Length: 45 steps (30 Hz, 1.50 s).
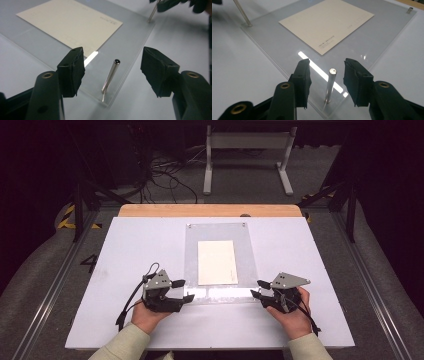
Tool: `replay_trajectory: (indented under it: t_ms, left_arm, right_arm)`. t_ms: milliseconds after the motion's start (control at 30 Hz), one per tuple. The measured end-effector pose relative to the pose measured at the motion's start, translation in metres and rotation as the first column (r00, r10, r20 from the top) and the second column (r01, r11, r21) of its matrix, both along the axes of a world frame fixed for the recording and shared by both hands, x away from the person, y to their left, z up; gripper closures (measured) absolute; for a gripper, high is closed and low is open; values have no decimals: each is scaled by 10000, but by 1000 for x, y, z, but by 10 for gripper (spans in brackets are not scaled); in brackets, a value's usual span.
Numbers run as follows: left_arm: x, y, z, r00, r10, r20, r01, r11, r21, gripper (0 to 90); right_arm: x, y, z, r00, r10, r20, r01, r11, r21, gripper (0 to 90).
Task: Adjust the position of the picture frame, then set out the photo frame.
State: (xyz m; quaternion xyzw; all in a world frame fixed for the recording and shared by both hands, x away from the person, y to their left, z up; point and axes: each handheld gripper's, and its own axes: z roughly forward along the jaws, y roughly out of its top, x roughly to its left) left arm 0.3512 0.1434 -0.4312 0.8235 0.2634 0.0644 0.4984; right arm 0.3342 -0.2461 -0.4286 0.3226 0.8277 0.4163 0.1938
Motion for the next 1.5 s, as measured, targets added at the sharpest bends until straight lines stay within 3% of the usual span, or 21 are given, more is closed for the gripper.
replay_trajectory:
  t_ms: [67,133,200,300,433,600,800,900,1100,1167,1267,1367,1467,1500]
  left_arm:
    - [1,6,3,10000,93,-24,-94,9993,-361,337]
    - [2,13,5,9993,383,58,-380,9985,-402,336]
    - [4,18,5,9988,491,-2,-491,9976,-492,325]
    - [5,24,6,9976,691,-18,-691,9963,-515,316]
    - [7,28,6,9954,952,-41,-953,9944,-457,309]
    - [9,27,6,9945,1036,136,-1035,9946,-89,307]
    - [13,35,8,9918,1276,-46,-1277,9912,-356,305]
    - [16,39,11,9894,1452,48,-1448,9885,-438,306]
    - [27,47,21,9792,2023,159,-2011,9779,-569,314]
    - [33,47,23,9772,2117,131,-2108,9761,-522,313]
    - [41,45,24,9753,2208,-73,-2209,9738,-538,299]
    - [55,38,27,9771,2125,-147,-2128,9767,-264,262]
    - [70,35,33,9745,2174,-551,-2205,9737,-579,225]
    - [75,34,35,9750,2124,-659,-2162,9747,-571,223]
  right_arm:
    - [2,-1,-1,10000,-24,-51,23,10000,-55,612]
    - [5,-2,-1,9991,390,-157,-389,9992,48,660]
    - [8,2,-1,9975,682,-177,-685,9974,-215,685]
    - [11,4,-3,9962,807,-328,-822,9955,-465,710]
    - [10,4,-3,9977,636,-222,-654,9934,-942,840]
    - [9,5,-3,9946,1023,151,-992,9852,-1396,831]
    - [5,5,-5,9872,1506,522,-1397,9752,-1714,835]
    - [3,5,-7,9819,1725,783,-1544,9682,-1970,832]
    - [-6,5,-12,9629,2218,1535,-1756,9474,-2676,814]
    - [-8,4,-14,9567,2331,1743,-1804,9448,-2733,815]
    - [-14,3,-17,9455,2499,2087,-1820,9371,-2977,817]
    - [-20,2,-20,9284,2763,2484,-1847,9232,-3369,816]
    - [-25,2,-23,9128,3036,2731,-1895,9073,-3753,817]
    - [-26,1,-24,9096,3048,2826,-1886,9086,-3728,817]
